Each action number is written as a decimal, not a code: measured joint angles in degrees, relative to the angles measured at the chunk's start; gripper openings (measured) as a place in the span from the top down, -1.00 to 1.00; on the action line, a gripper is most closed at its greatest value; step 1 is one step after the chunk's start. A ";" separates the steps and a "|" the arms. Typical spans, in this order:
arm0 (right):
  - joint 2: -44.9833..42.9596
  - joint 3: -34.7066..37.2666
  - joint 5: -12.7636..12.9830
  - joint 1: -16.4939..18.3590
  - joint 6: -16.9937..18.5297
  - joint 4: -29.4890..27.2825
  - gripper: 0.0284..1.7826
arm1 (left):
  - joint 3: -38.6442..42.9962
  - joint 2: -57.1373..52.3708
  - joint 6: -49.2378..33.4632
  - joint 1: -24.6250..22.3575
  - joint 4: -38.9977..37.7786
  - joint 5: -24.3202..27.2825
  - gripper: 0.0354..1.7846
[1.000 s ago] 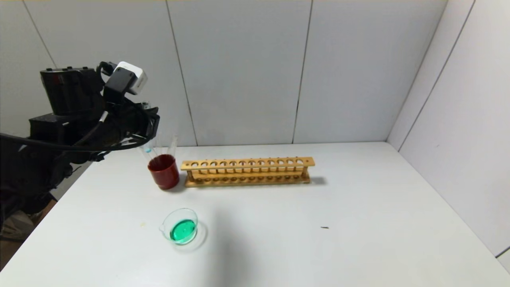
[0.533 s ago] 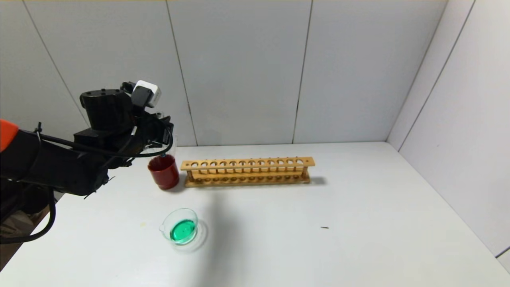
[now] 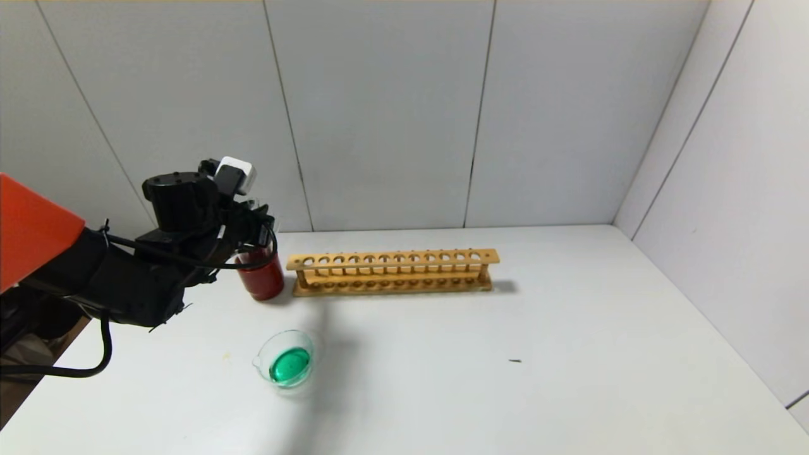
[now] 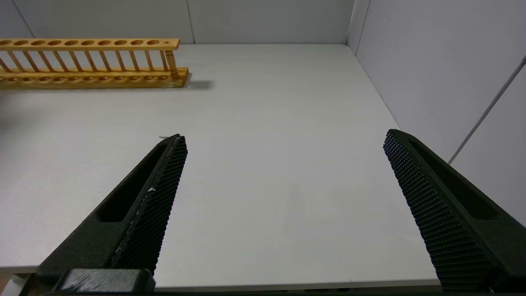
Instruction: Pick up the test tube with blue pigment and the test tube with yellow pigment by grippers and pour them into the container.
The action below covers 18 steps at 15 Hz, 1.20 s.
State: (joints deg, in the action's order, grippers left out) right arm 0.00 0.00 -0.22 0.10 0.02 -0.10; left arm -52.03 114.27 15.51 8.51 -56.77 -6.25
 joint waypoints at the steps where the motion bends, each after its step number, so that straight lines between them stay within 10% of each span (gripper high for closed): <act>1: 0.00 0.00 -0.02 0.00 -0.02 0.00 -0.96 | 0.16 0.59 0.00 0.00 -0.48 0.04 0.68; 9: 0.00 0.00 0.00 0.00 -0.02 0.00 -0.96 | -0.41 2.05 0.28 -0.02 -0.89 -0.16 0.54; 18: 0.00 0.00 -0.02 0.00 -0.02 0.00 -0.96 | -0.89 0.91 0.85 -0.17 -1.74 -0.13 -0.83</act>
State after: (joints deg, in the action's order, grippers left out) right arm 0.00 0.00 -0.24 0.10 0.00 -0.10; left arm -52.92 115.19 16.36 8.34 -58.51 -6.39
